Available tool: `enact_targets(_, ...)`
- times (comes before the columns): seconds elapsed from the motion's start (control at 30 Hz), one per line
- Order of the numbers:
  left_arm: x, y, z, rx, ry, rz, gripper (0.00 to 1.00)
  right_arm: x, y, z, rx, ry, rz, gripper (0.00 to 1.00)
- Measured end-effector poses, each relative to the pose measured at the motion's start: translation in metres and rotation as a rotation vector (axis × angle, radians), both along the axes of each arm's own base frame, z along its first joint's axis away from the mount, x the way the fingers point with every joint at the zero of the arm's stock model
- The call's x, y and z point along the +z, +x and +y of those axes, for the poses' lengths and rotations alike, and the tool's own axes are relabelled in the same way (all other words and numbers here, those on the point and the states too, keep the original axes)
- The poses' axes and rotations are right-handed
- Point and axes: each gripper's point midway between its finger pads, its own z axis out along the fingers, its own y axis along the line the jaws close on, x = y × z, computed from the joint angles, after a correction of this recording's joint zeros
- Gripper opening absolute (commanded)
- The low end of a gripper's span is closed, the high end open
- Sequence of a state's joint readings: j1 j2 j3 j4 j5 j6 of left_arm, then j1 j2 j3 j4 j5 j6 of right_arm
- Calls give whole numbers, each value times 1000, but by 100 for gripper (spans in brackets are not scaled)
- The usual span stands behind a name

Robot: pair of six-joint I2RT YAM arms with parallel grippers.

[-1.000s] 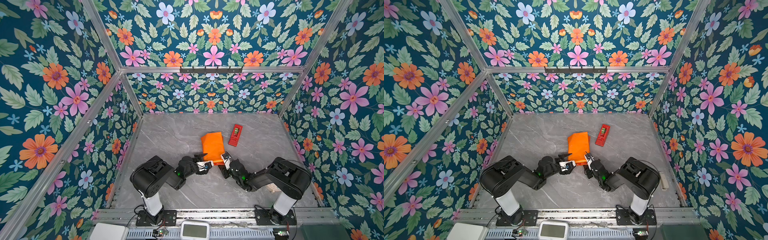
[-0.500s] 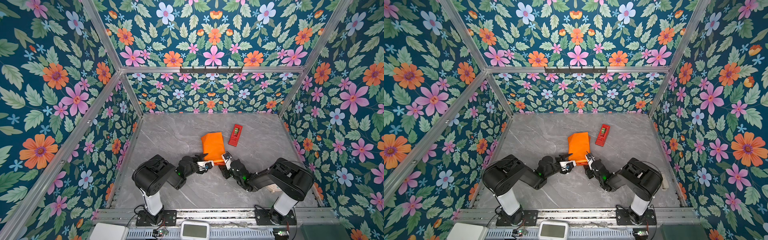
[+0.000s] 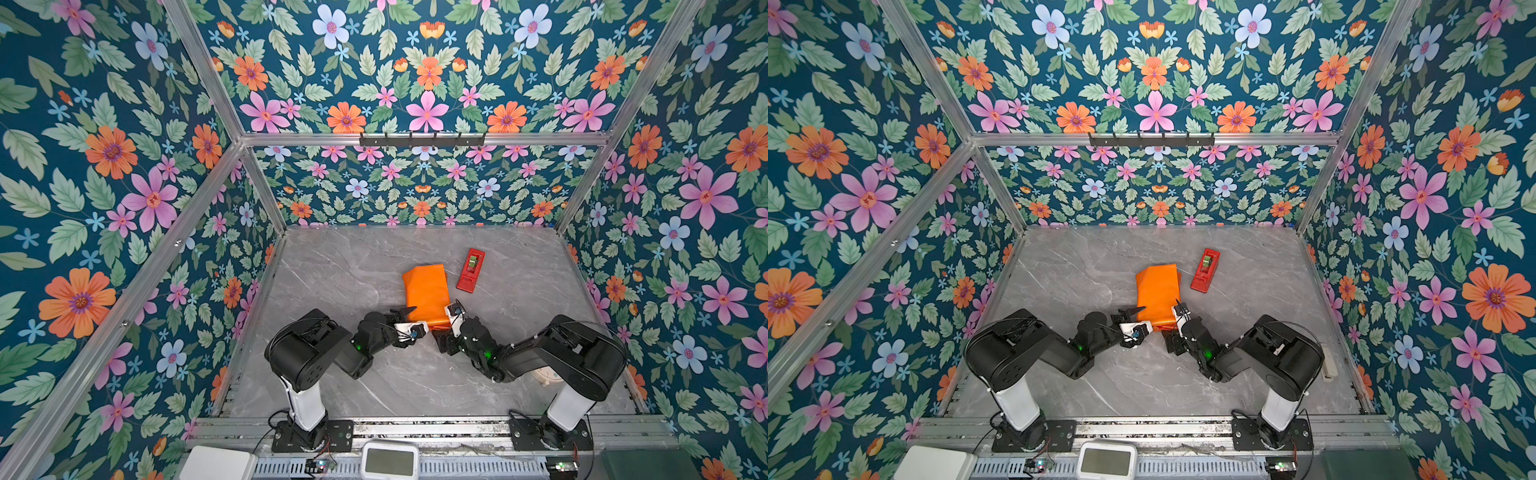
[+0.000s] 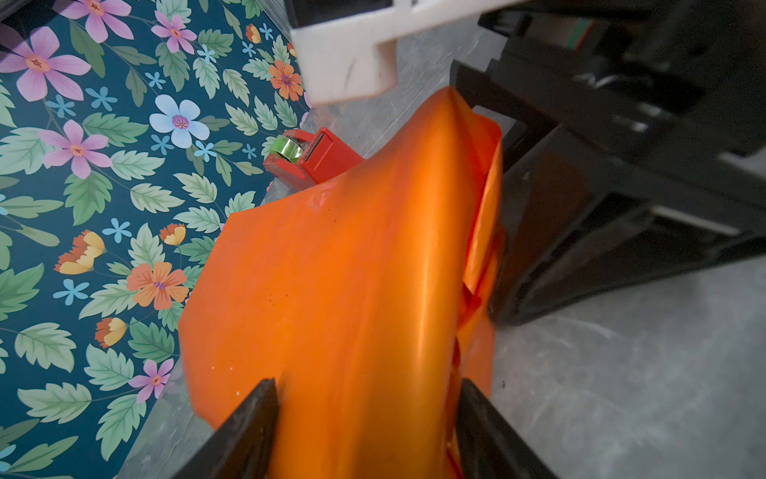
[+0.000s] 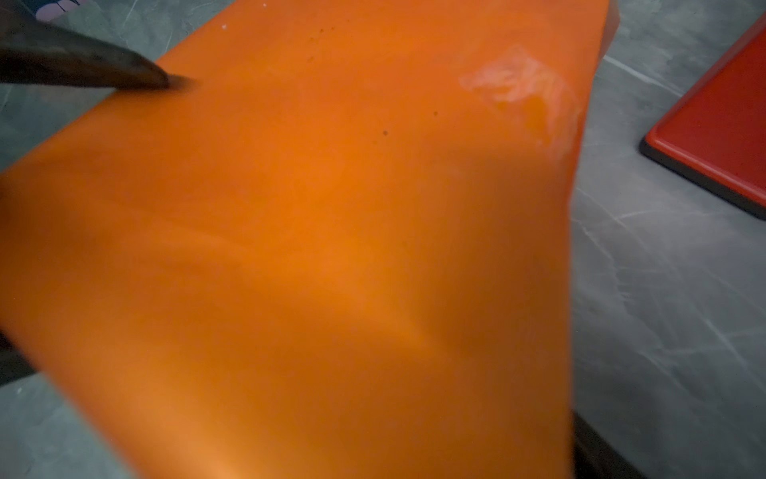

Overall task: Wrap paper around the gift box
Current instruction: 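Release the box with the right gripper and reach toward the red tape dispenser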

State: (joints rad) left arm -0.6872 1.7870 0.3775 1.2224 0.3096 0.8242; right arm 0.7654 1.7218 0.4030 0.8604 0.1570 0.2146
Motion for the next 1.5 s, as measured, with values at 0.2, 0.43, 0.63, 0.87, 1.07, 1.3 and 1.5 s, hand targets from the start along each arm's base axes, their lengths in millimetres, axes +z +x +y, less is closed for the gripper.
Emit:
enact_targets(0.2,-1,1,0,-2,9,-7,69,3,0,-1,-14,44,28,83)
enact_targets(0.43,-1,2,-1,-3,13,-8,69,5,0,1,-23,105,61,83)
enact_targets(0.63,-1,2,-2,1,17,-12,69,7,-5,2,-20,142,84,84)
enact_targets(0.87,-1,3,-3,8,19,-14,69,20,-23,-8,-26,166,148,87)
enact_targets(1.07,-1,3,-3,9,18,-13,69,71,-34,-22,-45,206,176,88)
enact_targets(1.3,-1,4,-3,12,18,-13,69,132,0,-69,-200,325,234,86)
enact_targets(1.5,-1,4,-3,14,19,-13,69,147,47,-106,-335,468,364,69)
